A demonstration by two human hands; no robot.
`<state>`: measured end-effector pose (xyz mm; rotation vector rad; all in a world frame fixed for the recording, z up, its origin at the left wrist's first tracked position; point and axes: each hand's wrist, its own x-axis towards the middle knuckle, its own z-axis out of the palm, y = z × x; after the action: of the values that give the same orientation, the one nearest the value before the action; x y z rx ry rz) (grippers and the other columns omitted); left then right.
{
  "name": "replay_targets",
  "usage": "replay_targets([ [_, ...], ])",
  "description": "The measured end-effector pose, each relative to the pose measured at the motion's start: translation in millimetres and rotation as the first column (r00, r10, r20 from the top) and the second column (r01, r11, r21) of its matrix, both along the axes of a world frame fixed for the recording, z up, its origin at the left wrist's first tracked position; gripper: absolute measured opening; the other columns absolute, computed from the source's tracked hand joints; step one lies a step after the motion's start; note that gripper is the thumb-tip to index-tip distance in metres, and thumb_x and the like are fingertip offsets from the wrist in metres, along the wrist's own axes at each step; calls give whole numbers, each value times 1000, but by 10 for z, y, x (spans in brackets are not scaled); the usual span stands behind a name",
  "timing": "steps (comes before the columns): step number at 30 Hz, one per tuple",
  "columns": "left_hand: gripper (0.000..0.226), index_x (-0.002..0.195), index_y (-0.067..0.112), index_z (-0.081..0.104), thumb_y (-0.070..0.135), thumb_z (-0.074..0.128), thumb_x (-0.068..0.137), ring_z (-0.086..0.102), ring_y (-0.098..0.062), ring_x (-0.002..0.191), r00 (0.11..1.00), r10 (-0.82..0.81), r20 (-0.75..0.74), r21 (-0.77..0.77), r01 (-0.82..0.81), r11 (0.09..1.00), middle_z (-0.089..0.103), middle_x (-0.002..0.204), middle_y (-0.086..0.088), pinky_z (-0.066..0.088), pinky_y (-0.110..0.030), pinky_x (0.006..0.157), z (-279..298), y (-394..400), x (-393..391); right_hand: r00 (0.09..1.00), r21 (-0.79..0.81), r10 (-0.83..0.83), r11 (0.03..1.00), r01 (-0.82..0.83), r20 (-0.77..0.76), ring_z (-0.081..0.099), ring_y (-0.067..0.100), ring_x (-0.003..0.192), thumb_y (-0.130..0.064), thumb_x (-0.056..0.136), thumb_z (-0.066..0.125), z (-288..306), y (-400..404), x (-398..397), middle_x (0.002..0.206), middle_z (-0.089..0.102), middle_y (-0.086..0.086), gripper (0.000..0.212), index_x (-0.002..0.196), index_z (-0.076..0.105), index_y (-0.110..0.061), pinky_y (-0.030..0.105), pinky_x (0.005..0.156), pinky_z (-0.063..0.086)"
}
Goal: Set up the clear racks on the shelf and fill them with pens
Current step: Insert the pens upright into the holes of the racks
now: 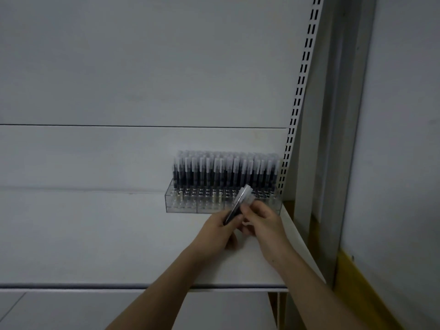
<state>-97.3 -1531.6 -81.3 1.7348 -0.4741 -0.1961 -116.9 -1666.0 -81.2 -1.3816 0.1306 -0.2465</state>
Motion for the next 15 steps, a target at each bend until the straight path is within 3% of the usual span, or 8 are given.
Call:
replay_targets([
  [3, 21, 116, 8, 61, 20, 48, 104, 63, -20, 53, 999, -17, -45, -84, 13, 996, 72, 93, -18, 48, -25, 50, 51, 143, -35, 1000, -122, -18, 992, 20, 16, 64, 21, 82, -24, 90, 70, 35, 86, 16, 90, 74, 10, 11, 93, 75, -14, 32, 71, 53],
  [6, 24, 120, 8, 60, 19, 47, 104, 63, -21, 54, 998, -13, -63, -179, 1, 984, 70, 96, -24, 48, -23, 49, 108, 324, -38, 998, -117, 14, 993, -6, 64, 67, 21, 79, -20, 90, 71, 136, 289, 58, 86, 75, 10, 9, 90, 76, -12, 36, 75, 56],
  [9, 24, 120, 14, 61, 24, 46, 103, 66, -30, 62, 995, 24, -97, -260, -49, 965, 74, 95, -16, 54, -32, 56, 145, 587, 13, 996, -73, -5, 997, 12, 87, 70, 21, 80, -18, 91, 69, 247, 501, 163, 89, 76, 11, 11, 94, 76, -10, 33, 75, 58],
  [12, 22, 117, 15, 61, 23, 48, 103, 70, -36, 70, 981, 159, -109, -298, -184, 937, 74, 98, -13, 57, -37, 60, 156, 967, 124, 992, -10, -75, 997, 76, 101, 68, 26, 79, -18, 93, 68, 354, 658, 304, 88, 73, 16, 12, 93, 75, -9, 38, 76, 58],
  [15, 21, 115, 16, 61, 23, 46, 103, 68, -33, 65, 954, 292, -67, -278, -299, 913, 75, 88, -9, 54, -35, 57, 151, 1358, 256, 979, -61, -112, 990, 124, 168, 70, 19, 74, -12, 96, 64, 513, 811, 415, 87, 73, 9, 8, 103, 65, -11, 31, 68, 59],
])
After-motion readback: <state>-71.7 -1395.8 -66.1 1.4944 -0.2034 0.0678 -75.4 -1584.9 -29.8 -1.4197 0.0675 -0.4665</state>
